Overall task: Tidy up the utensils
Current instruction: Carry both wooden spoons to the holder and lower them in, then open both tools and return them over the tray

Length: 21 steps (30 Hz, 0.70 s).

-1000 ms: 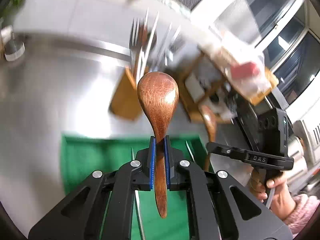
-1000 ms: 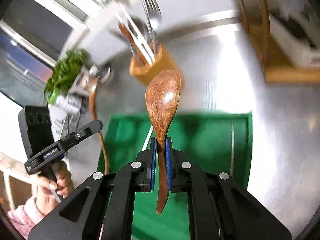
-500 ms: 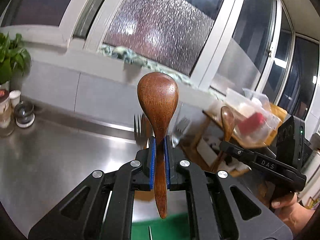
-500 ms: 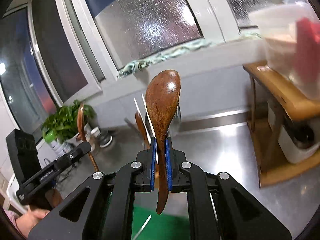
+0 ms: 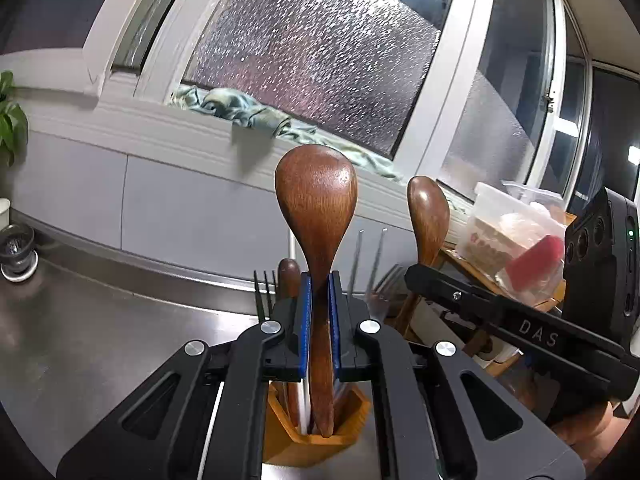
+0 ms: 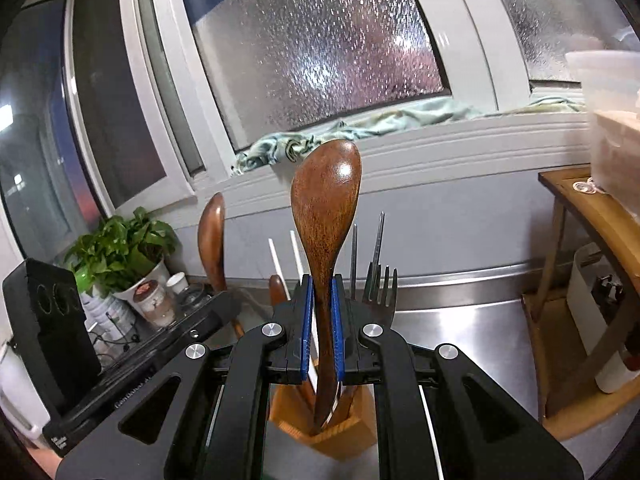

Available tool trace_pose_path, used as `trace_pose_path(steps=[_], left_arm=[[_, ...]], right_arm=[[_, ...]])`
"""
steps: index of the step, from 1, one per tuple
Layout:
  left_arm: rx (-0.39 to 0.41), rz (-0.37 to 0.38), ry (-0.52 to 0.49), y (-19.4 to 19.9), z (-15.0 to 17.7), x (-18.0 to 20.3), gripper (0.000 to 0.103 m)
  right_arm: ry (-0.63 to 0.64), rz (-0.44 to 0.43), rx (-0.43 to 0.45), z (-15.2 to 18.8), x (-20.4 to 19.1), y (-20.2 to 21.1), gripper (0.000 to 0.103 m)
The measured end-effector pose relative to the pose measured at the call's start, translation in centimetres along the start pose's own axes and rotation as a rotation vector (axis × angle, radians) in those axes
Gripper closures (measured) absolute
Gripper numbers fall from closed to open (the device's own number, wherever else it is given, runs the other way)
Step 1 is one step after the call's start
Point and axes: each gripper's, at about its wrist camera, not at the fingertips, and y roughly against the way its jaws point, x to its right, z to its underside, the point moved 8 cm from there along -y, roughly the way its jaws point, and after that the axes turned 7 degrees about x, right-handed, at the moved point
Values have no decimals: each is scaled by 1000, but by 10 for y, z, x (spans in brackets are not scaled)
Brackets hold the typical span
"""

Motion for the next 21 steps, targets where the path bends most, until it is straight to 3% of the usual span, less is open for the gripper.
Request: trace_pose_path(steps=[11, 21], left_arm=[[-22, -4, -32, -12, 24, -4, 96], [-95, 34, -79, -5, 50, -7, 95]], right_arm=[[21, -4, -35, 28, 5, -12, 94], [20, -21, -99, 55, 11, -2, 93]])
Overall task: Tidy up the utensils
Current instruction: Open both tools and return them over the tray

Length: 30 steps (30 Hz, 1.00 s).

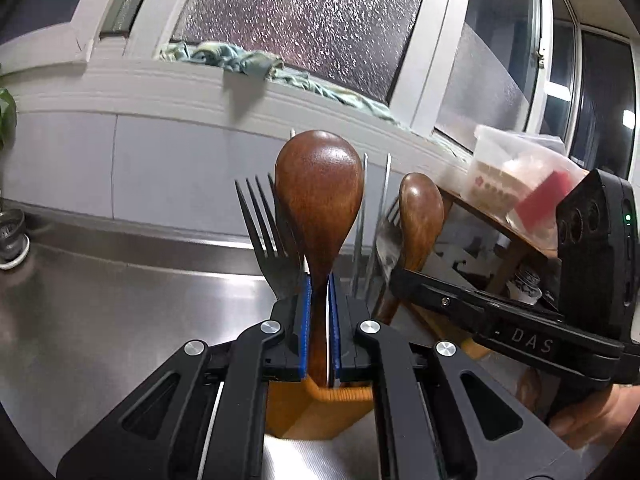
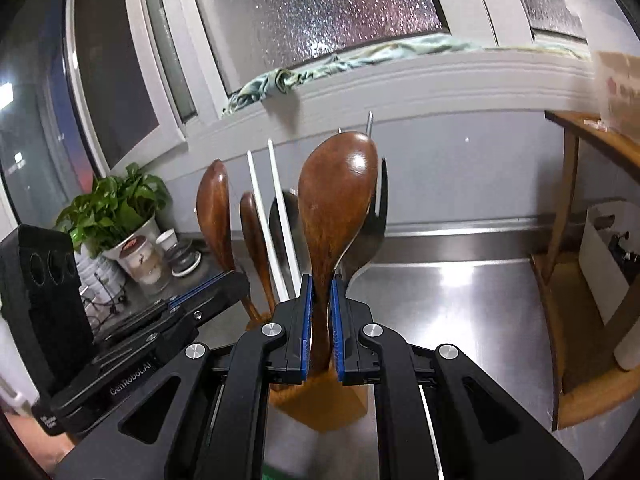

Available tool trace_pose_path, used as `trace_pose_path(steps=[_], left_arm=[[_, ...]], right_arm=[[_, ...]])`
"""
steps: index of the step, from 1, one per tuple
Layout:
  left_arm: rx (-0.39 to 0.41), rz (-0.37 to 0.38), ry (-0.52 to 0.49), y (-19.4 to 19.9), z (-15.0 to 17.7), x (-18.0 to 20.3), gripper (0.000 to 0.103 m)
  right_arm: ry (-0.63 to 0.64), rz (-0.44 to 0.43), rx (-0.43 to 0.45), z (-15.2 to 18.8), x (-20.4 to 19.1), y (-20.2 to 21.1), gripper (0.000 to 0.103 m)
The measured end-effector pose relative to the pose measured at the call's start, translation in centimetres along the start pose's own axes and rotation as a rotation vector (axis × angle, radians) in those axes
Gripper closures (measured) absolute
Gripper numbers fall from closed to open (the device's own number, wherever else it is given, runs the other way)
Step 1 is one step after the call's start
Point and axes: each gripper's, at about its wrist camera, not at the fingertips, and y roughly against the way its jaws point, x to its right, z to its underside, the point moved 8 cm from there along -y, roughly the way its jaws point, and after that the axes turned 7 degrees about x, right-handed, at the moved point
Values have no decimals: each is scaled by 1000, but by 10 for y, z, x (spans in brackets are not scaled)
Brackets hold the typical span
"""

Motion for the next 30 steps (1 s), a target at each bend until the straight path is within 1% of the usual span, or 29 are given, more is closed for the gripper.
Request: trace_pose_path(steps=[4, 7, 9, 17, 18, 21, 22, 24, 26, 28, 29, 30], left_arm=[[-35, 6, 31, 1, 10, -3, 96], [-69, 16, 54, -1, 16, -5, 96], [-88, 10, 69, 1, 19, -7, 89], [-75, -31, 106, 26, 14, -22, 72], [-75, -37, 108, 29, 13, -24, 70], [-69, -55, 123, 40, 12, -29, 66], [-66, -61, 129, 44, 12, -30, 66], [-62, -69, 135, 51, 11, -32, 65], [-60, -74, 136, 58, 11, -33, 63], [-56, -79, 135, 65, 9, -33, 61], [-55, -81, 135, 68, 8, -33, 59], [-54, -84, 137, 73, 7, -33, 58]], right_arm=[[-13, -7, -14, 4, 1, 2, 93], [-12, -10, -63, 11, 0, -2, 91], [0, -3, -90, 19, -1, -5, 91], [22, 18, -119, 26, -2, 0, 90], [28, 19, -122, 25, -2, -1, 93], [25, -18, -158, 27, -10, -5, 94], [29, -17, -167, 28, -11, -6, 94], [34, 18, -199, 31, -10, -9, 93], [16, 29, -214, 32, -8, -8, 92], [13, 39, -220, 31, -7, -1, 87], [15, 44, -219, 31, -5, 3, 82], [16, 55, -225, 31, -3, 9, 66]])
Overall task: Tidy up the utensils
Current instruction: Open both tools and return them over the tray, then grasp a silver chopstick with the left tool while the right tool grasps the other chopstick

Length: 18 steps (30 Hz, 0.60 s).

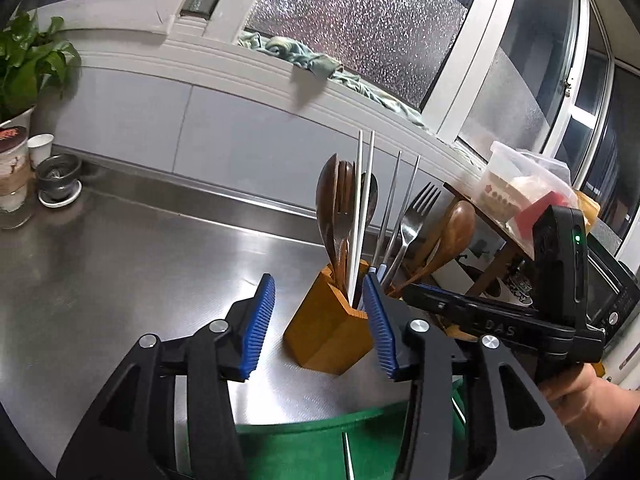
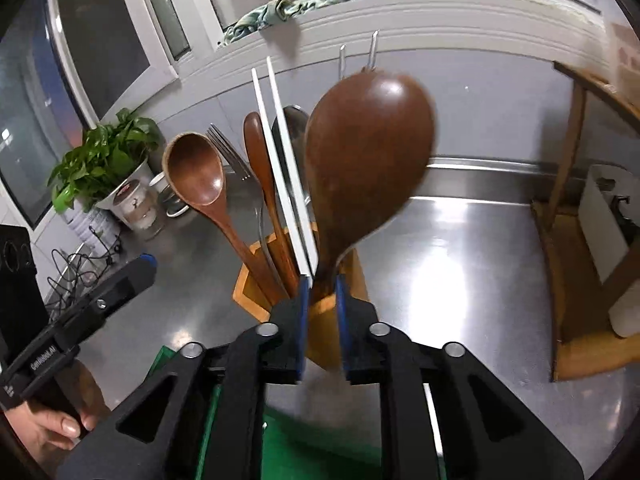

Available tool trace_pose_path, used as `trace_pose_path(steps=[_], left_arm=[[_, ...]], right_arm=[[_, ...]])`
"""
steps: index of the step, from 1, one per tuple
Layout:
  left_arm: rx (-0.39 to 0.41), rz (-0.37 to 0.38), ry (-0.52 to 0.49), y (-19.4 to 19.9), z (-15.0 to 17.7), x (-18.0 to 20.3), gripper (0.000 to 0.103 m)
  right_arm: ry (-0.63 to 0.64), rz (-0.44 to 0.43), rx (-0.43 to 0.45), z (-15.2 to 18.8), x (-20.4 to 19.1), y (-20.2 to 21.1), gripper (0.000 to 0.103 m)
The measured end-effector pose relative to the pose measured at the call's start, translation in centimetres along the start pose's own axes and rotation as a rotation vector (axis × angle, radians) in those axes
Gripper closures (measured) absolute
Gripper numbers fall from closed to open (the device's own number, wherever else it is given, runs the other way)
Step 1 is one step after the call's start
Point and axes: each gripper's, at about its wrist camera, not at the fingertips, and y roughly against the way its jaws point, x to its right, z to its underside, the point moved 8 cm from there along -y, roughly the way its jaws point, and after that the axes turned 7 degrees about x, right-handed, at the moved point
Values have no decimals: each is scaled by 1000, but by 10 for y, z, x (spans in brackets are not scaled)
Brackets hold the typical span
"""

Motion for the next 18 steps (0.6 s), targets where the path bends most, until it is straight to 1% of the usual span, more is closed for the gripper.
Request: trace_pose_path(steps=[1, 2, 5, 7, 8, 9, 10, 11, 12, 13, 14, 15, 16, 17, 18], left_arm=[[-1, -2, 0, 2, -1, 0, 56], [-1, -6, -1, 5, -2, 0, 54], [-23, -20, -10, 15, -1, 0, 48], [-66, -23, -12, 21, 3, 0, 41], [-115, -21, -8, 23, 8, 1, 36], [-178, -20, -6, 25, 15, 1, 34], [-223, -20, -6, 26, 20, 1, 34], [-285, -17, -10, 27, 27, 2, 34], [-345, -15, -16, 28, 35, 3, 34], [-418, -19, -25, 29, 45, 4, 34], [-481, -21, -30, 29, 55, 5, 35], [-553, -19, -34, 31, 67, 8, 43], [-591, -18, -34, 32, 76, 9, 48], [-644, -20, -32, 34, 86, 11, 58], [-677, -23, -33, 35, 94, 12, 68]], right_arm=[[-1, 6, -2, 2, 2, 4, 48], [0, 13, -1, 3, 5, 10, 44], [-11, 22, -22, 10, 13, 27, 44], [-37, 7, -53, 15, 17, 42, 44], [-53, -8, -90, 19, 19, 50, 44], [-73, -22, -179, 29, 21, 56, 44], [-81, -22, -259, 38, 22, 60, 44], [-87, -11, -362, 52, 25, 65, 44], [-84, 1, -412, 59, 27, 68, 44], [-69, 26, -479, 71, 30, 73, 45], [-52, 50, -526, 80, 32, 78, 46], [-41, 74, -573, 90, 34, 82, 58], [-43, 87, -627, 102, 36, 87, 72], [-52, 94, -663, 111, 37, 89, 76], [-58, 103, -688, 118, 38, 91, 82]])
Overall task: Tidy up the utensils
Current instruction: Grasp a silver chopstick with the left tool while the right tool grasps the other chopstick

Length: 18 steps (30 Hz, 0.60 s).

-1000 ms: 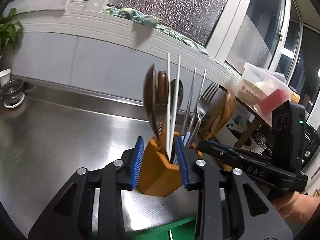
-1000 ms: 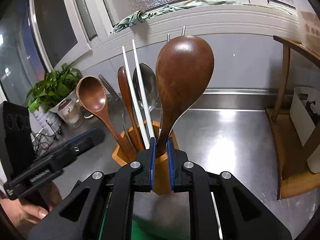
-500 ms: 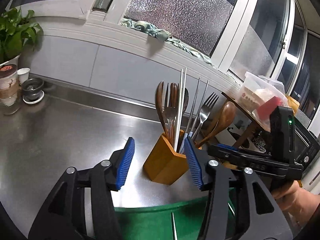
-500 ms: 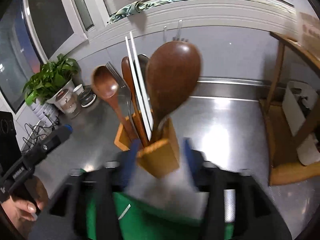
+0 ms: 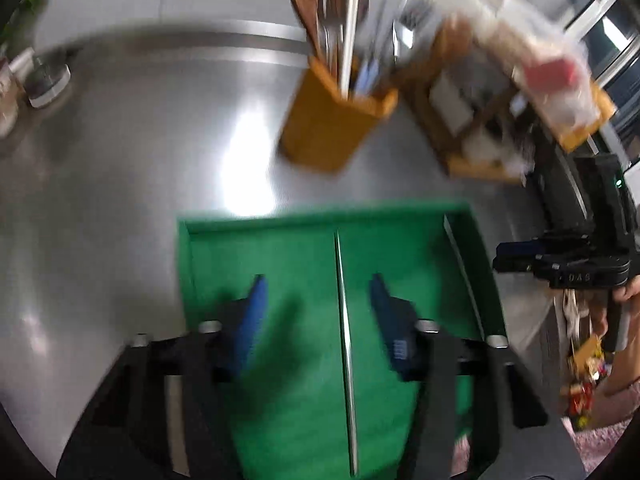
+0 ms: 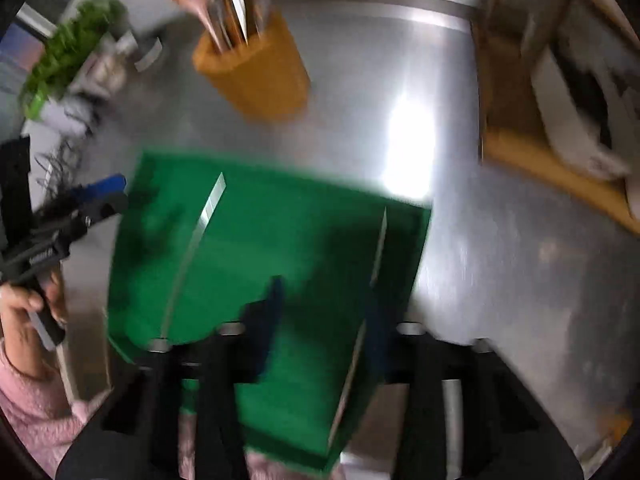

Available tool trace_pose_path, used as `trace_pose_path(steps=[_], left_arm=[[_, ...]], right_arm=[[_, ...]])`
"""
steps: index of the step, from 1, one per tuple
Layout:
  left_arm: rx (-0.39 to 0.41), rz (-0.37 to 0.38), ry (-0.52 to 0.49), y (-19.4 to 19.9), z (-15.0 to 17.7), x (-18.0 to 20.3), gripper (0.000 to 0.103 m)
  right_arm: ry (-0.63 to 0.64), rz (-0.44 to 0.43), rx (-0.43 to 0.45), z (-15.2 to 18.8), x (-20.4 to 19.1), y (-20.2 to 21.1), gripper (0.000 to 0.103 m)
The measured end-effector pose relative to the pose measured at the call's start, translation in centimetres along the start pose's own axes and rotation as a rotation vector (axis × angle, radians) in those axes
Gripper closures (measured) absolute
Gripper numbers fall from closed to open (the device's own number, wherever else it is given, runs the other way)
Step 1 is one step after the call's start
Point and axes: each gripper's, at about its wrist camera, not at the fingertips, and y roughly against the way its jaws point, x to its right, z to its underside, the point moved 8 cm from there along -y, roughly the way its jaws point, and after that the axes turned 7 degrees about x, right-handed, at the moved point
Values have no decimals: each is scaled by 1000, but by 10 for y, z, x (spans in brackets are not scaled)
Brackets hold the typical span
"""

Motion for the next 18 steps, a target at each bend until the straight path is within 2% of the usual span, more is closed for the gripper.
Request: trace_pose_path(steps=[1, 3, 8, 12, 18], left_arm=[[-44, -5, -2, -5, 8, 2, 74], [-111, -15, 8, -14, 20, 4, 89], [-211, -37, 16, -27, 39, 11, 90], [-239, -62, 4, -32, 46, 16, 90], [-286, -105, -39, -41, 58, 23, 90]], right_arm=[[-6, 15, -27, 7, 2, -4, 89], [-32, 35, -65, 15, 6, -12, 91], [-84, 92, -135, 32, 11, -28, 92], [-85, 168, -142, 38, 13, -33, 91], [-72, 212, -168, 47, 5, -43, 91]])
